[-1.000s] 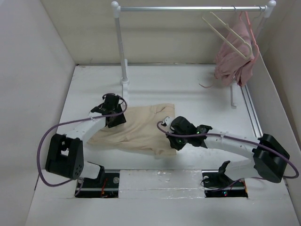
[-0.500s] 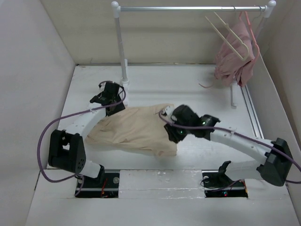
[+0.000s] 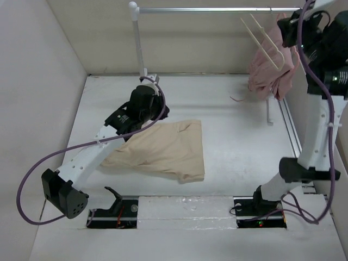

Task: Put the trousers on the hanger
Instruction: Pick up the hanger from the clothesline.

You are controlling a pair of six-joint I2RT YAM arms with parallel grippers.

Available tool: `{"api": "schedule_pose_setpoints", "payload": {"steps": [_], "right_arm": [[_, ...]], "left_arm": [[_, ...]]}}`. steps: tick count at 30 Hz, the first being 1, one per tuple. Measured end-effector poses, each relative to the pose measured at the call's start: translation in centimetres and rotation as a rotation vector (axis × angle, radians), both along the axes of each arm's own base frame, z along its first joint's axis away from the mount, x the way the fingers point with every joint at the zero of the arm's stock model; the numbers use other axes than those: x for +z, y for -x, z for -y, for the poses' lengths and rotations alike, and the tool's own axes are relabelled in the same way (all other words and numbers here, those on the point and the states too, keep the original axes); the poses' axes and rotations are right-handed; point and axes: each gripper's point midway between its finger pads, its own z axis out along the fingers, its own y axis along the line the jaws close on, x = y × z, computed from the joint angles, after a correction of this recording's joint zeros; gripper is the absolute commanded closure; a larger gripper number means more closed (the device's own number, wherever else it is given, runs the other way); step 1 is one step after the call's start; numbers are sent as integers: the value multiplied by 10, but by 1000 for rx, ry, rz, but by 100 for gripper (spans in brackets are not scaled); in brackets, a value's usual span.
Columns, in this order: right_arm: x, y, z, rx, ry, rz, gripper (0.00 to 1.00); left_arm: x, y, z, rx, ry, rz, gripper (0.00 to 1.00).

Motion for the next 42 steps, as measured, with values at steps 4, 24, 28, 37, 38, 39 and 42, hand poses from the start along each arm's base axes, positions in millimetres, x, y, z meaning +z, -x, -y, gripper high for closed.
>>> {"api": "schedule_pose_setpoints", "payload": {"steps": [4,24,28,37,38,39,42], "right_arm": [[4,-52,47,-24,29,9,56],[-127,-97,68,91,-19,-346,38],[-150,-102,62,90,-8,-401,51],[-169,-113,59,38,27,-427,97],[-171,-114,57,38,30,-431,100],[-171,-115,56,31,35,-430,100],[-170,-116,48,27,46,-422,100]], "left_arm": [[-19,27,34,-126,-8,-32,100],[-62,56,52,-253,-32,-112,91],[-69,57,51,-253,-40,-124,90],[-71,56,52,-256,-43,-131,90],[-72,56,52,-256,-45,-133,90],[-73,56,52,-256,-47,-135,90],[-76,56,52,-257,-53,-140,86]]}}
